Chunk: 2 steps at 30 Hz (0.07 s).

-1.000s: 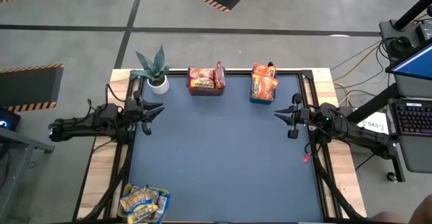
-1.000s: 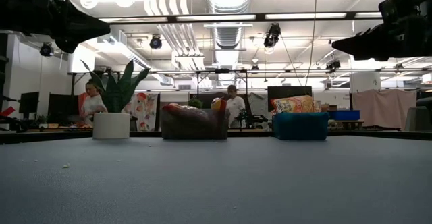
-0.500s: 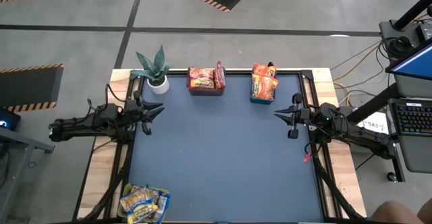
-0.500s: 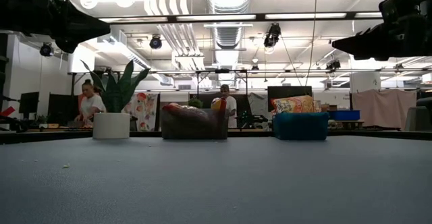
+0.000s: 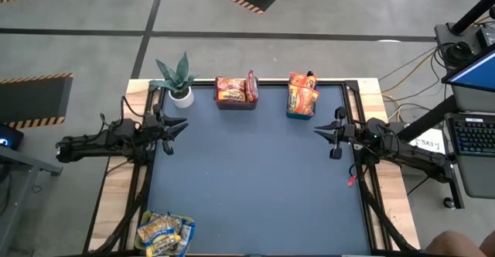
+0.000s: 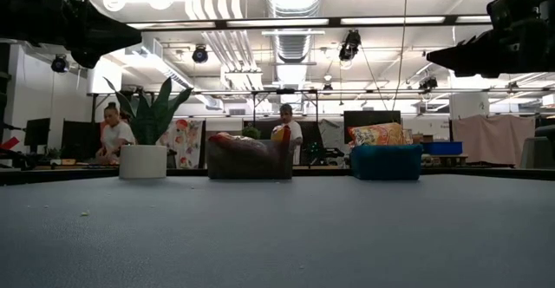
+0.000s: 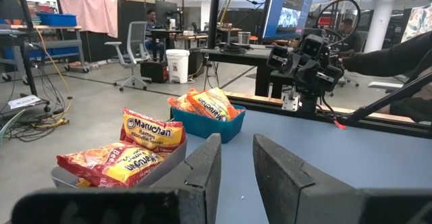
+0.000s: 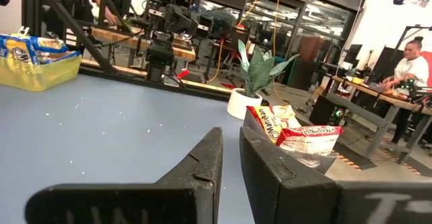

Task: Sort Maruchan noodles
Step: Return to Home Position

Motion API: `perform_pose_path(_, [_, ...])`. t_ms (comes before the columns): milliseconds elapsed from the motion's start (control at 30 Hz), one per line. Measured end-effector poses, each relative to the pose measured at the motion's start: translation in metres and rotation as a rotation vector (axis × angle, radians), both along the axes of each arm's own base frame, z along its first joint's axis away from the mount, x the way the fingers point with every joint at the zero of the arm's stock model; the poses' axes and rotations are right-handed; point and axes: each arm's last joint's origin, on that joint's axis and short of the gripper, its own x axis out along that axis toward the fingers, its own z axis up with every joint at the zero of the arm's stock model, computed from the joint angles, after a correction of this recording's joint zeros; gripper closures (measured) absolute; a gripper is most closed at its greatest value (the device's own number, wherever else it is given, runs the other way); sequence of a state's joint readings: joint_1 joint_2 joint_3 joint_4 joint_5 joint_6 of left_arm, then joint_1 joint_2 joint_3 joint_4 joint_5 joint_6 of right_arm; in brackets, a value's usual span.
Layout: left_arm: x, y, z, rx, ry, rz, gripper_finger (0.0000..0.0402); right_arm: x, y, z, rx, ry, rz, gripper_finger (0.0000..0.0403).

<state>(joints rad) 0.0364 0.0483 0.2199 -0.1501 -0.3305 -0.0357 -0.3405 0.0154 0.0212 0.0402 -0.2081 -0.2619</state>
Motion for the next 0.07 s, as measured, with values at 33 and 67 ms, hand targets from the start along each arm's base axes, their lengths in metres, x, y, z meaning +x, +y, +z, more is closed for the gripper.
perform_pose_path(33, [0.0000,0.0000,0.0000,0.000,0.000,0.000,0.0332,0.0000,0.0000,0.0000,0.000,0.000,0.000,0.0360])
perform_pose_path(67, [0.0000,0.0000,0.0000,0.000,0.000,0.000,0.0332,0.0000,0.0000,0.0000,0.000,0.000,0.000,0.0360])
